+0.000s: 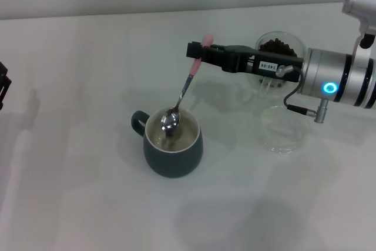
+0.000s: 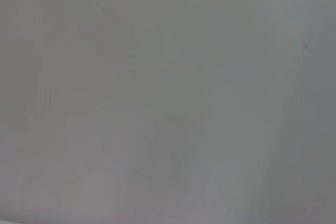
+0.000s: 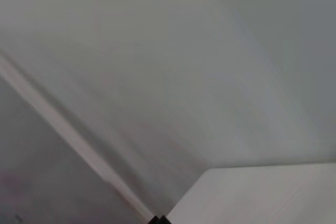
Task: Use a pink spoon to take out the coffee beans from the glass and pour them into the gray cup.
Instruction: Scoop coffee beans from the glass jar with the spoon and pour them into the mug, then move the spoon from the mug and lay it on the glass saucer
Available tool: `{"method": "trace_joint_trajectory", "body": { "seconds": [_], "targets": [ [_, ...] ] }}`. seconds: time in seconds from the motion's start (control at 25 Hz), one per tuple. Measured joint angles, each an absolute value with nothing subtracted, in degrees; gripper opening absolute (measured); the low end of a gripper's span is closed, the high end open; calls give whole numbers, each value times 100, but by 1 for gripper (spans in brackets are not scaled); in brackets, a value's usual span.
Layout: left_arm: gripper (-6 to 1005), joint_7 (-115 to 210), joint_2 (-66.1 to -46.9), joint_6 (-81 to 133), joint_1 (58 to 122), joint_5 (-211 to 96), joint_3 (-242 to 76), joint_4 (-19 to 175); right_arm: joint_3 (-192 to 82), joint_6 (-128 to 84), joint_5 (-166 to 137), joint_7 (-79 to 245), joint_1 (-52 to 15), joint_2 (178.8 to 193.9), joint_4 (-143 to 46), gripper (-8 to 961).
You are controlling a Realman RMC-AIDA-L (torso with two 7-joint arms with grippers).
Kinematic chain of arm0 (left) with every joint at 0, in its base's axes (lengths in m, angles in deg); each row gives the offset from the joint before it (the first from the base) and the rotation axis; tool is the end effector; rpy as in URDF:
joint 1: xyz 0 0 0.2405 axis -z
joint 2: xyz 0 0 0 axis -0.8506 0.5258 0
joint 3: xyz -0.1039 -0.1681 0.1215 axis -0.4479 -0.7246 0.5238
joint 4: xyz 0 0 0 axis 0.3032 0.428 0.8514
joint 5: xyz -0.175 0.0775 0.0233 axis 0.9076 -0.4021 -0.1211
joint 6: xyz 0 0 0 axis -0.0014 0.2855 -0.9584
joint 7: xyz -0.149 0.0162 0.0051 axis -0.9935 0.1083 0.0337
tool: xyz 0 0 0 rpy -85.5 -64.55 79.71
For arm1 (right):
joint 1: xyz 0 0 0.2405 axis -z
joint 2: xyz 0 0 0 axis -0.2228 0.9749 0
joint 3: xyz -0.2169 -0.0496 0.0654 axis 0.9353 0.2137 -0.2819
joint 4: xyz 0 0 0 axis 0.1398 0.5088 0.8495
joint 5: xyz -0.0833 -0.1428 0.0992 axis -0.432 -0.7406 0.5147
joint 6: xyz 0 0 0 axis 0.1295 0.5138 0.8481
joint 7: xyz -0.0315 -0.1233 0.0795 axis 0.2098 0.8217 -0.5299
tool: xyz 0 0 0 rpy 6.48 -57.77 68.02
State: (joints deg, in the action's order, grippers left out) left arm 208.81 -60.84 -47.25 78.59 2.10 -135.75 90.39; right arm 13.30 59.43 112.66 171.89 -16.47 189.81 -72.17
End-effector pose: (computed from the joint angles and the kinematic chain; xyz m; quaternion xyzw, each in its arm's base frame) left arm -0.3142 0.2971 -0.0018 -0.6661 -0.3281 -0.3373 0.5787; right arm 0.2004 0.3265 -0.0224 -0.8284 0.4025 0.3768 0.0985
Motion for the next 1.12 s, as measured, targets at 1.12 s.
{"method": "trace_joint_trajectory", "body": {
  "seconds": [1.12],
  "targets": [
    [801,20881,-6076,-4664,7918,251,-13584,8979,-63,6660,10534,16885,-900,17800,-6738,214]
  ]
}}
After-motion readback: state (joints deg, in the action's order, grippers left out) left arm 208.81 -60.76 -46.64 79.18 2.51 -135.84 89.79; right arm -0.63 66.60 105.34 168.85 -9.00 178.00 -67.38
